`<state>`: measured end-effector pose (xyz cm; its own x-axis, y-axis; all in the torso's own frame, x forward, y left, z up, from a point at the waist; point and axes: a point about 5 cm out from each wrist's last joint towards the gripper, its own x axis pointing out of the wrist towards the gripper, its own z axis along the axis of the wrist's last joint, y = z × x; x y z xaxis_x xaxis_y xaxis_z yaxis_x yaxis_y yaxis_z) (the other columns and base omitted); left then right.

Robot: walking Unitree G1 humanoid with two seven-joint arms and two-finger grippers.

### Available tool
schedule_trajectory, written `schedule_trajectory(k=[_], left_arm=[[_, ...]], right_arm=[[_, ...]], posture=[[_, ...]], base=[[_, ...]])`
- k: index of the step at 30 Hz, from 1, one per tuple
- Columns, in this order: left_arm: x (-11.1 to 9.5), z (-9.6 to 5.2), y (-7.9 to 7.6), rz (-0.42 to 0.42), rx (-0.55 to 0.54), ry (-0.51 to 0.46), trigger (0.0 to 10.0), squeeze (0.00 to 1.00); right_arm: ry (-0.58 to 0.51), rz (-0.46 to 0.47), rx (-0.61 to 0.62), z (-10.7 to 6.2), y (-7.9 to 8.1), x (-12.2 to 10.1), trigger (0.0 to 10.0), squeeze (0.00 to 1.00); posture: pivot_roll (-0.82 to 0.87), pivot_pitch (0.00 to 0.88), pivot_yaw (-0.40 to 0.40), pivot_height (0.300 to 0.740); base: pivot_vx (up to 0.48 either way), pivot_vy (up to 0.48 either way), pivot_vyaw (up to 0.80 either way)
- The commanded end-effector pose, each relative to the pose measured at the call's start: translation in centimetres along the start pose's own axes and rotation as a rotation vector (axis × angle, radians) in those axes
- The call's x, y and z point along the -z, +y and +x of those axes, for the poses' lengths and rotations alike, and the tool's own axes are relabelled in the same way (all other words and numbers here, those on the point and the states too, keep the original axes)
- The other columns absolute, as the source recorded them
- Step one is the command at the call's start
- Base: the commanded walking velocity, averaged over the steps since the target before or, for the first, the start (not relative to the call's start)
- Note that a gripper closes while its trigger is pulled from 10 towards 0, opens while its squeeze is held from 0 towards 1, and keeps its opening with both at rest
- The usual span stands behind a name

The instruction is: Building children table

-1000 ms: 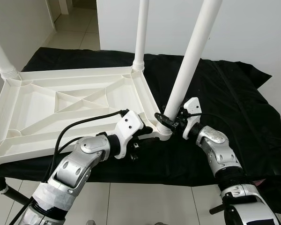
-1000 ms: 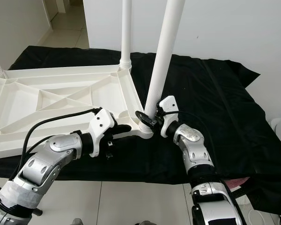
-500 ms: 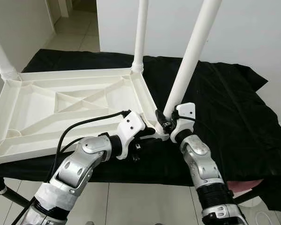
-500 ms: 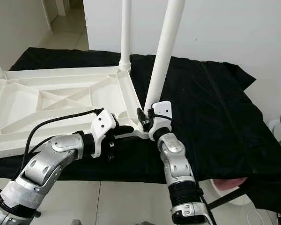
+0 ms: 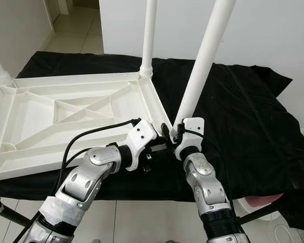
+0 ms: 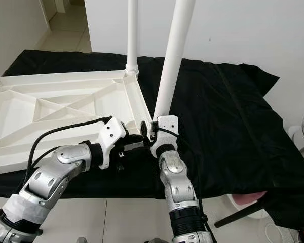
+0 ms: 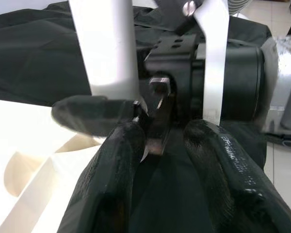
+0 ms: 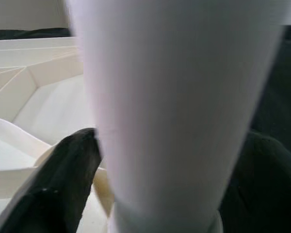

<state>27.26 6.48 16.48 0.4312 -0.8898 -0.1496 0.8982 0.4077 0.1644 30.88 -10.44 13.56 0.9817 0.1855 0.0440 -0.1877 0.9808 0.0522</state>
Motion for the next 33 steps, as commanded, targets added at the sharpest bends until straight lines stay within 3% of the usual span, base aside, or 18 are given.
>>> schedule_trajectory(k=[1, 3, 4, 6, 8, 10, 13, 23, 24, 25, 26, 27, 33], left_arm=[[0.0, -0.1, 0.3, 0.008, -0.032, -0.003, 10.0, 0.00], [0.0, -0.1, 0.3, 0.008, -0.032, -0.004, 10.0, 0.00], [0.1, -0.1, 0.3, 0.009, -0.033, -0.003, 10.0, 0.00], [0.1, -0.1, 0.2, 0.010, -0.035, -0.002, 10.0, 0.00], [0.1, -0.1, 0.2, 0.010, -0.035, -0.002, 10.0, 0.00], [0.1, -0.1, 0.2, 0.015, -0.034, 0.002, 10.0, 0.00], [0.2, -0.2, 0.2, 0.016, -0.034, 0.004, 10.0, 0.00], [0.2, -0.1, 0.1, 0.020, -0.025, 0.007, 10.0, 0.00], [0.2, -0.1, 0.1, 0.021, -0.024, 0.007, 10.0, 0.00], [0.2, -0.1, 0.1, 0.021, -0.024, 0.007, 10.0, 0.00], [0.1, -0.1, 0.1, 0.023, -0.024, 0.007, 10.0, 0.00], [0.1, -0.1, 0.1, 0.024, -0.023, 0.006, 10.0, 0.00], [0.1, -0.1, 0.1, 0.024, -0.027, 0.004, 10.0, 0.00]], right_arm=[[-0.014, -0.008, -0.008, 0.1, -0.9, -0.5, 10.0, 1.00], [-0.008, -0.013, -0.037, 0.2, -1.2, -0.6, 10.0, 1.00], [-0.004, -0.028, -0.072, 0.3, -1.6, -0.6, 10.0, 0.00], [0.012, -0.072, -0.161, 0.5, -2.3, -0.6, 10.0, 0.00], [0.012, -0.072, -0.161, 0.5, -2.3, -0.6, 10.0, 0.00], [0.014, -0.097, -0.330, 0.7, -2.9, -0.7, 10.0, 0.00], [0.027, -0.130, -0.427, 0.7, -3.2, -0.7, 10.0, 0.00], [0.068, -0.198, -0.619, 2.0, -4.0, -0.2, 10.0, 0.00], [0.089, -0.202, -0.640, 2.2, -3.9, 0.1, 6.6, 0.00], [0.089, -0.202, -0.640, 2.2, -3.9, 0.1, 6.6, 0.00], [0.102, -0.210, -0.649, 2.3, -4.0, 0.3, 4.5, 0.00], [0.115, -0.218, -0.659, 2.4, -4.0, 0.5, 0.0, 0.00], [0.138, -0.223, -0.670, 2.4, -4.3, 1.0, 0.0, 0.00]], posture=[[-0.01, 0.026, -0.062, 0.740], [-0.01, 0.025, -0.062, 0.740], [-0.01, 0.024, -0.062, 0.740], [-0.01, 0.022, -0.062, 0.740], [-0.01, 0.022, -0.062, 0.740], [-0.01, 0.016, -0.059, 0.740], [-0.01, 0.014, -0.057, 0.740], [0.00, 0.002, -0.049, 0.740], [0.00, 0.002, -0.049, 0.740], [0.00, 0.002, -0.049, 0.740], [0.00, 0.000, -0.049, 0.740], [0.00, 0.000, -0.052, 0.740], [0.00, 0.000, -0.057, 0.740]], base=[[0.000, 0.000, 0.00], [0.000, 0.000, 0.00], [0.000, 0.000, 0.00], [0.000, 0.000, 0.00], [0.000, 0.000, 0.00], [0.000, 0.000, 0.00], [0.000, 0.000, 0.00], [0.000, 0.000, 0.00], [0.000, 0.000, 0.00], [0.000, 0.000, 0.00], [0.000, 0.000, 0.00], [0.000, 0.000, 0.00], [0.000, 0.000, 0.00]])
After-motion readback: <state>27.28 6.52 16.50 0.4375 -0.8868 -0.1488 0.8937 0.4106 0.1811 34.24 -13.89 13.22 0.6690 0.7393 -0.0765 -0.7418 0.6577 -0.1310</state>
